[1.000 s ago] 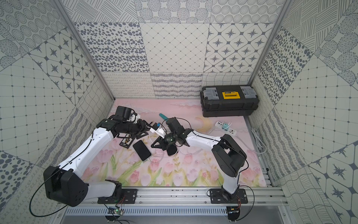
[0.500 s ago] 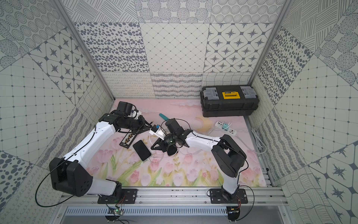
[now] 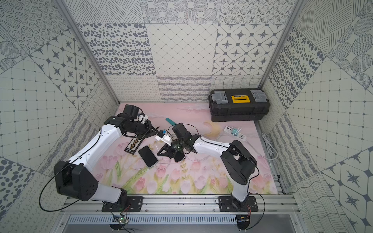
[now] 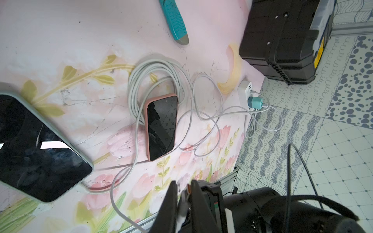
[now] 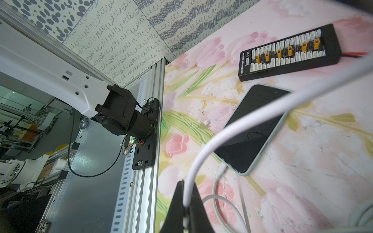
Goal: Plug the charging cable into the phone
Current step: Pick up the charging cable from the center of the board.
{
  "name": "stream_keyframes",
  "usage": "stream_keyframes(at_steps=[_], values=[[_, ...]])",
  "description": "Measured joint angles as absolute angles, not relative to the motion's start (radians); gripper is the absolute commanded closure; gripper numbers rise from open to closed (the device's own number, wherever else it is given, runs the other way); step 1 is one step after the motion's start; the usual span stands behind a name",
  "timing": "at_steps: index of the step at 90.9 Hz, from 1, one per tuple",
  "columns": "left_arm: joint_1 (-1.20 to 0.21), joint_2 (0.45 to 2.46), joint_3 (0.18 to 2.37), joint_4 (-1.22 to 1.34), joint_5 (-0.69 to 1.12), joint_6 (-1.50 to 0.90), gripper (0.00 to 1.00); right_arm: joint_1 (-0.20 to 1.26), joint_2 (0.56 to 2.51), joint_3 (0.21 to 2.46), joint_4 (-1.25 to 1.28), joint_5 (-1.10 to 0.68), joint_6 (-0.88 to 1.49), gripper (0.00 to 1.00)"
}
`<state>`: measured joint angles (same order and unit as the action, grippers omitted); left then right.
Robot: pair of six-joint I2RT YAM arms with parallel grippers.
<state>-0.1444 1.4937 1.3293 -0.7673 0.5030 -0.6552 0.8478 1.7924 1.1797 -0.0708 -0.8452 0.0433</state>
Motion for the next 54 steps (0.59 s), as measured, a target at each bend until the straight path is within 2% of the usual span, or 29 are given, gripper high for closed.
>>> stream_keyframes(at_steps=[28, 42, 48, 54], values=[[-0.144, 1.496, 1.339, -0.774, 0.498, -0.628, 0.93, 0.848, 1.792, 1.18, -0.071, -0.849, 0.043, 1.0], [-0.144, 1.494, 1.339, -0.776, 0.488, -0.621, 1.0, 0.848, 1.792, 1.18, -0.071, -0.849, 0.043, 1.0], [-0.144, 1.49, 1.339, -0.778, 0.48, -0.616, 1.0, 0.848, 1.792, 1.18, -0.071, -0.849, 0.047, 0.62], [-0.144, 1.475, 1.335, -0.774, 0.474, -0.611, 1.0, 0.848, 1.792, 1.18, -0.072, -0.845, 0.049, 0.45]])
